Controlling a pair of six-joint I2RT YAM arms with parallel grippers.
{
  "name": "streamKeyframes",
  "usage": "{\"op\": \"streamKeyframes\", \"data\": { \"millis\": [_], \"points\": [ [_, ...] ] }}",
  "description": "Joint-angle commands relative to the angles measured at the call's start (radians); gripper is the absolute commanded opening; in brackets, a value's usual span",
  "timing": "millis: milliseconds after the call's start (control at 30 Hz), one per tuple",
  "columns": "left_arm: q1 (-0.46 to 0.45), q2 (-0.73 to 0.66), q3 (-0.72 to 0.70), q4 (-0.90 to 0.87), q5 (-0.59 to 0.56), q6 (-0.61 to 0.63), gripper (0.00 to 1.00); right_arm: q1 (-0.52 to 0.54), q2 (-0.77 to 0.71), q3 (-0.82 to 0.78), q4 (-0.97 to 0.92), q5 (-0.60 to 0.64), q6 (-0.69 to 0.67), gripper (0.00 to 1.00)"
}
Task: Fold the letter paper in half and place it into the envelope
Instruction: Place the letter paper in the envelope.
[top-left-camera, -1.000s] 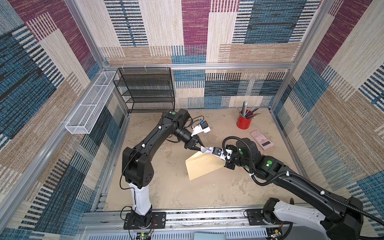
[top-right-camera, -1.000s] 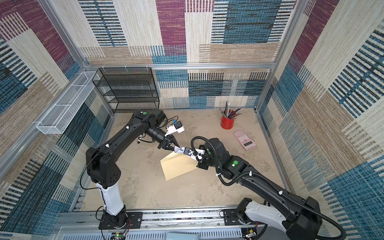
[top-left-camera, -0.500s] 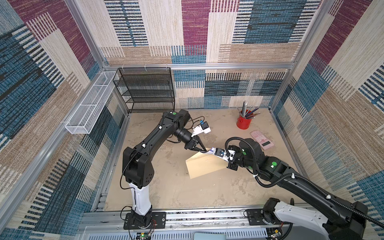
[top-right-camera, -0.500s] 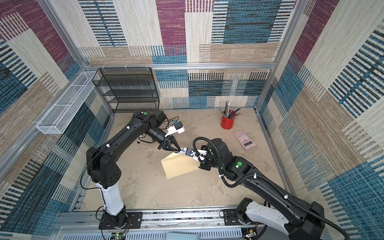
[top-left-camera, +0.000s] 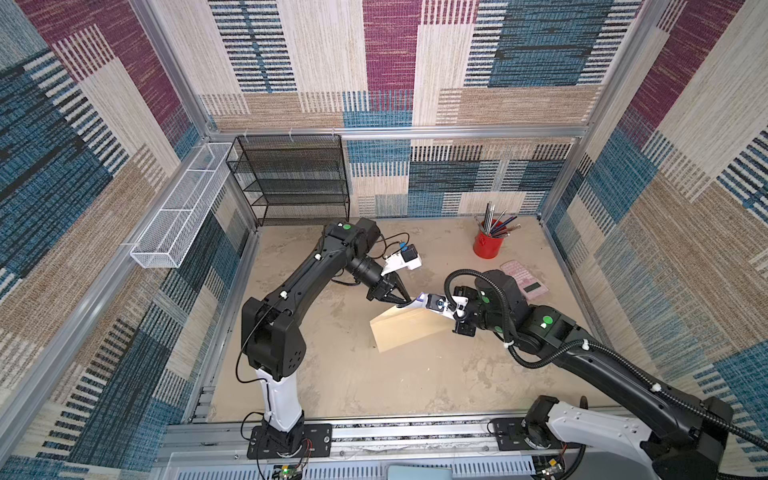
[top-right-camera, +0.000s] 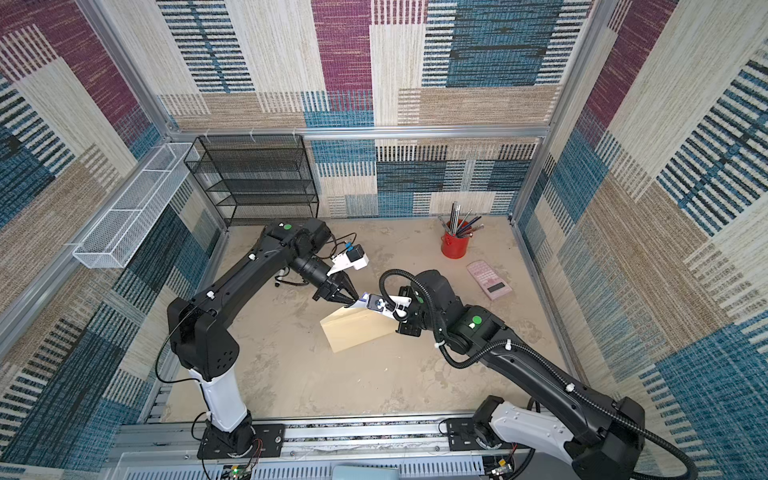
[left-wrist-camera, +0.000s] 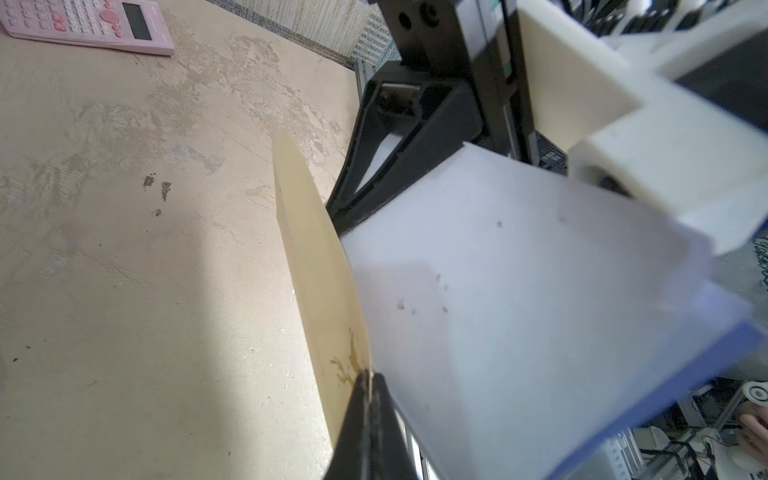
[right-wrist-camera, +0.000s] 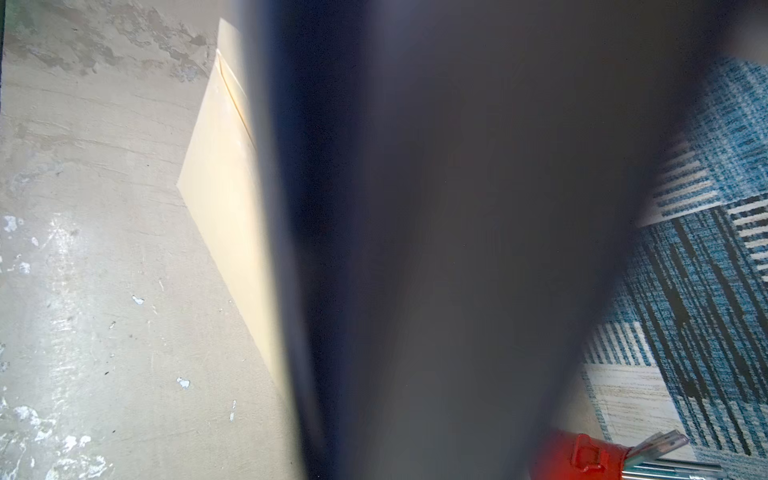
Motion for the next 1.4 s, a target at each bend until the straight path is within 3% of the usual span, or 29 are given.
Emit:
{"op": "streamKeyframes", "data": {
  "millis": [0, 533, 1367],
  "points": [
    [-0.005, -0.012, -0.004, -0.026, 0.02, 0.045, 0.0, 0.001, 0.009, 0.002, -0.001, 0.011, -0.012, 0.0],
    [-0.012, -0.011, -0.002, -0.038, 0.018, 0.052, 0.0, 0.003, 0.006, -0.033, 0.084, 0.043, -0.007, 0.0],
    [-0.021, -0.003, 0.006, -0.036, 0.025, 0.052, 0.0, 0.039, 0.1, 0.002, 0.055, 0.103, 0.032, 0.02]
  ]
}}
